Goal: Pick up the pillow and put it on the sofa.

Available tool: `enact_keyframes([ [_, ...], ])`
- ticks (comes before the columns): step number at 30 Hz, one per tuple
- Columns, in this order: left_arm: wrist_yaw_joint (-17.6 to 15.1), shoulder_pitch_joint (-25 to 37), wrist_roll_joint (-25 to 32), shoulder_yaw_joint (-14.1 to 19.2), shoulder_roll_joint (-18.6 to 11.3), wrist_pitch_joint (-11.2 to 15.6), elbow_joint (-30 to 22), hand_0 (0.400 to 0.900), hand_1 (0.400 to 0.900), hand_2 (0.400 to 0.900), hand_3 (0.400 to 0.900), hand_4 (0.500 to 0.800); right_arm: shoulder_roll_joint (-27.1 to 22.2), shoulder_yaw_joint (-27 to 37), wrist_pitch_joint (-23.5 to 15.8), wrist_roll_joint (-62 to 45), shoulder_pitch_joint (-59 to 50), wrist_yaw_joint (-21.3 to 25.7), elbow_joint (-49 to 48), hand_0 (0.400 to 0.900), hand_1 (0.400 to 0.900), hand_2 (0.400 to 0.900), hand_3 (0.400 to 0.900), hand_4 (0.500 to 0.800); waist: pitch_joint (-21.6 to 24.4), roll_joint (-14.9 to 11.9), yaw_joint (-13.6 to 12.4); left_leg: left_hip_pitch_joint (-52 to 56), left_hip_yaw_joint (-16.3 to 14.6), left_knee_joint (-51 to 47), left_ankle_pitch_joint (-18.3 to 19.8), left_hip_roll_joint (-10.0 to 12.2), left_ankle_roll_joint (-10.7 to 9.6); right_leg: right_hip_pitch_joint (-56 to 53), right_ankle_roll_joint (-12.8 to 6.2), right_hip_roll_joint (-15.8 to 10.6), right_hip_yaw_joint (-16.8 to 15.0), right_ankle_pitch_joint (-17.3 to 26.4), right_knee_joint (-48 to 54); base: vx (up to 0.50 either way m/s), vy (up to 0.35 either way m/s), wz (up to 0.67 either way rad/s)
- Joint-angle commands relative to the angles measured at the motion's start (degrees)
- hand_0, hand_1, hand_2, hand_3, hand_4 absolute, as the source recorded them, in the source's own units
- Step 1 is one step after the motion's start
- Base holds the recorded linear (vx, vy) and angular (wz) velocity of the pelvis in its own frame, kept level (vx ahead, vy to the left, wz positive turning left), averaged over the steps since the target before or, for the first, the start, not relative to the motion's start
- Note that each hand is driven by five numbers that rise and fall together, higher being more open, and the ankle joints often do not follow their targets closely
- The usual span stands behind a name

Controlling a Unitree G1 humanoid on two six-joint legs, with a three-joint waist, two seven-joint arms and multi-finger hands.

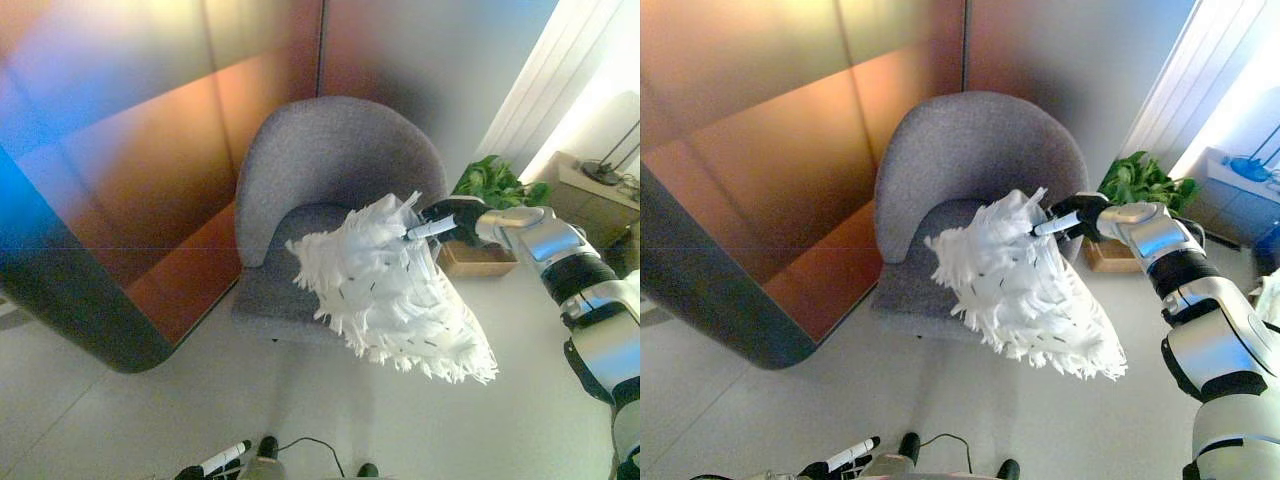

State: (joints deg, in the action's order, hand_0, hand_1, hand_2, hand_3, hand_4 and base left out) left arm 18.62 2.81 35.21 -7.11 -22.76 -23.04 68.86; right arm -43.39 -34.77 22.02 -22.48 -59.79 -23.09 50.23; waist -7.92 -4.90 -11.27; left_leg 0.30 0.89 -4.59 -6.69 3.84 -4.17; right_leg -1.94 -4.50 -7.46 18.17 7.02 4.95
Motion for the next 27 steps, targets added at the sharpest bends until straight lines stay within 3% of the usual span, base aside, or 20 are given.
enact_keyframes([
  [1, 1.88, 1.68, 3.88, -6.64, 1.16, -3.92, 2.37, 0.9, 0.9, 0.9, 0.9, 0.8, -6.32, -0.74, -4.58, -6.23, -25.85, 8.45, 2.47, 0.4, 0.4, 0.4, 0.4, 0.5, -2.58, -2.81, -1.02, 0.63, -0.85, -0.41, 6.08, -1.81, 0.92, -3.29, -2.15, 1.74, -0.96, -4.1, -0.38, -0.11, -0.001, 0.15],
  [3, 2.16, 1.55, 4.77, -6.97, 1.35, -3.57, 2.11, 0.9, 0.9, 0.9, 0.9, 0.8, -7.92, -1.82, -4.1, -6.93, -27.56, 12.29, 4.54, 0.4, 0.4, 0.4, 0.4, 0.5, -3.15, -2.45, -1.18, -0.15, -0.53, -0.41, 5.87, -1.91, 0.87, -2.86, -2.04, 1.64, -0.75, -4.18, -0.29, -0.08, 0.027, 0.12],
  [4, 2.25, 1.46, 5.38, -7.34, 1.32, -3.42, 2.06, 0.9, 0.9, 0.9, 0.9, 0.8, -8.6, -1.77, -3.87, -5.99, -28.18, 14.27, 5.81, 0.684, 0.684, 0.684, 0.684, 0.671, -3.21, -2.26, -1.21, -0.38, -0.36, -0.41, 5.84, -2.0, 0.87, -2.7, -2.01, 1.63, -0.72, -4.26, -0.29, -0.04, 0.038, 0.11],
  [5, 2.37, 1.19, 5.34, -7.35, 1.4, -3.23, 1.93, 0.9, 0.9, 0.9, 0.9, 0.8, -9.45, -1.99, -3.17, -6.08, -28.91, 15.8, 7.66, 0.9, 0.9, 0.9, 0.9, 0.8, -3.36, -2.07, -1.41, -0.53, -0.1, -0.41, 5.85, -2.0, 0.84, -2.64, -2.01, 1.58, -0.62, -4.28, -0.25, -0.01, 0.032, 0.12],
  [6, 2.61, 0.99, 5.13, -7.45, 1.23, -3.13, 1.93, 0.9, 0.9, 0.9, 0.9, 0.8, -10.19, -2.13, -0.35, -6.29, -29.82, 15.88, 8.96, 0.9, 0.9, 0.9, 0.9, 0.8, -3.45, -1.96, -1.54, -0.53, -0.05, -0.41, 5.88, -1.98, 0.73, -2.66, -2.0, 1.5, -0.34, -4.39, -0.31, 0.0, 0.021, 0.11],
  [9, 3.75, 0.55, 4.61, -8.18, 0.62, -2.83, 1.71, 0.9, 0.9, 0.9, 0.9, 0.8, -11.33, -3.9, 1.06, -5.84, -31.57, 13.17, 12.13, 0.9, 0.9, 0.9, 0.9, 0.8, -3.54, -1.83, -1.88, -0.91, 0.18, -0.41, 5.79, -2.05, 0.74, -2.37, -1.95, 1.29, -0.16, -4.42, -0.34, -0.01, 0.007, 0.07],
  [16, 6.61, -1.04, 1.55, -7.96, -0.45, -0.53, 1.71, 0.9, 0.9, 0.9, 0.9, 0.8, -12.88, -6.85, 1.31, -2.21, -32.65, 7.21, 15.3, 0.9, 0.9, 0.9, 0.9, 0.8, -3.24, -1.81, -1.89, -0.56, -0.36, -0.41, 6.1, -1.94, 0.56, -2.35, -1.91, 1.12, -0.21, -4.54, -0.22, 0.01, -0.013, -0.05],
  [27, 8.38, -1.45, 0.19, -7.33, -1.09, -0.4, 1.46, 0.9, 0.9, 0.9, 0.9, 0.8, -15.42, -6.16, 0.52, 1.27, -29.69, -1.43, 17.37, 0.9, 0.9, 0.9, 0.9, 0.8, -2.04, -1.71, -0.82, 0.43, -2.08, -0.41, 6.74, -1.45, 0.36, -2.68, -1.99, 0.98, -0.84, -4.75, 0.05, 0.0, -0.02, -0.07],
])
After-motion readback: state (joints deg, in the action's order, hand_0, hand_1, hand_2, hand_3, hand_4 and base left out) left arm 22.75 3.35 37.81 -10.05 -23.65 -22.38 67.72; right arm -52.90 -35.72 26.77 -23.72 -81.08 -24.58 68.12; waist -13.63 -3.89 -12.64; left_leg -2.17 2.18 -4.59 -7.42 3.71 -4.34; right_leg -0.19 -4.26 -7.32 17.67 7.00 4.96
